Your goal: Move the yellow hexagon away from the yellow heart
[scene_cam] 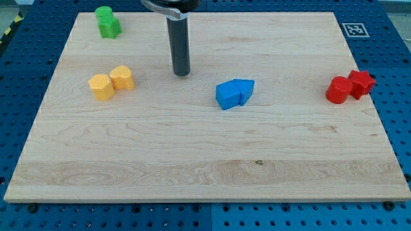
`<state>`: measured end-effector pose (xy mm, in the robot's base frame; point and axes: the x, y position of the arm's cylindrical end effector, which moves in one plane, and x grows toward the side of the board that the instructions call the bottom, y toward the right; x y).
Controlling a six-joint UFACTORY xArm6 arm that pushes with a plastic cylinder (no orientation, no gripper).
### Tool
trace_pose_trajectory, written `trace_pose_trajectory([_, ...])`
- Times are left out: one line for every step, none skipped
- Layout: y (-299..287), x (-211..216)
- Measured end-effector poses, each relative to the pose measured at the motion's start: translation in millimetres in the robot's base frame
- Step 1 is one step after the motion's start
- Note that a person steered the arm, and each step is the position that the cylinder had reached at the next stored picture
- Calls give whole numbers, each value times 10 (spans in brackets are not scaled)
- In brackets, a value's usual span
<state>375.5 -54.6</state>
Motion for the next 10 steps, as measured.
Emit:
trace_pose_trajectory([-200, -194])
trace_pose_trajectory([-518, -216])
trace_pose_trajectory([-932, -218])
trace_pose_trajectory([-1258, -220])
trace_pose_trajectory([-1258, -220])
trace_pose_trajectory([-1314, -173])
trace_pose_trajectory([-1357, 39])
trace_pose_trajectory([-1322, 167])
trace_pose_trajectory([-1317, 354])
trace_pose_trajectory([-1490, 367])
